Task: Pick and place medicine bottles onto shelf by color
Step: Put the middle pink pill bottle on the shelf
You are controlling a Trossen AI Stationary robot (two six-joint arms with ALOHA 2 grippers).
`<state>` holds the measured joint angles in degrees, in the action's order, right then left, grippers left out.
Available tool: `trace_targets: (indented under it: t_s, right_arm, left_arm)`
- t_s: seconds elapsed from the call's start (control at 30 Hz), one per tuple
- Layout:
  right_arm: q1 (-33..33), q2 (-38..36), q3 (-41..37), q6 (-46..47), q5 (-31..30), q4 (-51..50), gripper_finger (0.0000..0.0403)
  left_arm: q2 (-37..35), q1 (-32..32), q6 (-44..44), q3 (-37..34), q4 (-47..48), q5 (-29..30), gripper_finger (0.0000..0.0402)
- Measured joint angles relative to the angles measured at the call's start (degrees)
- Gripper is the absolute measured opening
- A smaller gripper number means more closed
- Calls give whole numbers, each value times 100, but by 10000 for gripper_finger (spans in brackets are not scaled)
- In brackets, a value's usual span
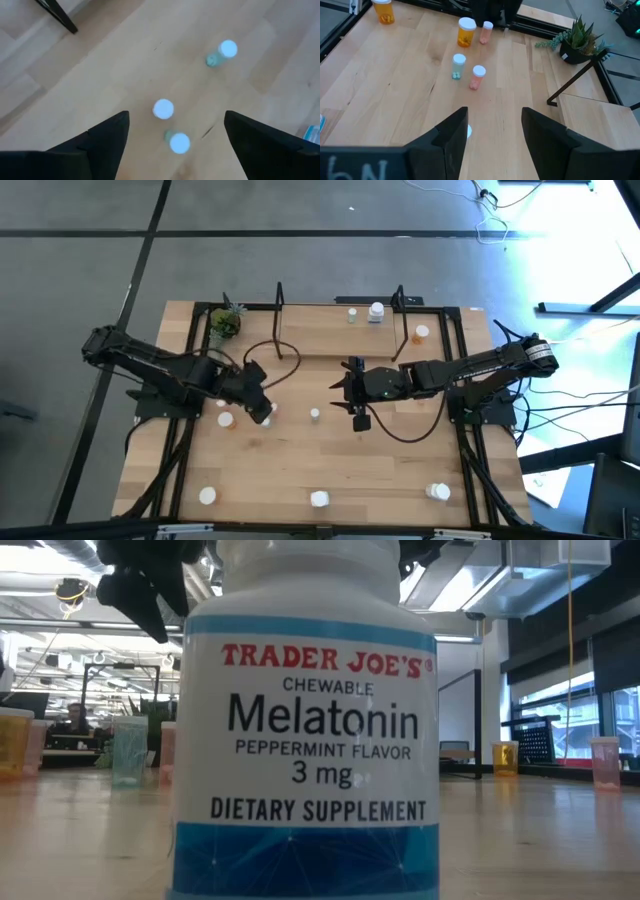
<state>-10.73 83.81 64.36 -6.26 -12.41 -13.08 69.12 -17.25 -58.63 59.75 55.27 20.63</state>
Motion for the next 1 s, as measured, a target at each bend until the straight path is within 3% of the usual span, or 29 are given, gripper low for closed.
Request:
trace_targets:
  t_s: [0.37, 0.53, 1.0]
  right_arm:
    - [-2, 0, 0, -3, -1, 0, 188]
    - [-2, 0, 0, -1, -2, -1, 188]
    - [1, 0, 0, -8, -2, 0, 188]
  left_arm:
    - [445, -1971, -1754, -348, -206, 2126, 322]
    - [926, -2634, -1961, -470, -665, 2826, 322]
    - [1936, -3045, -2524, -470, -394, 3065, 322]
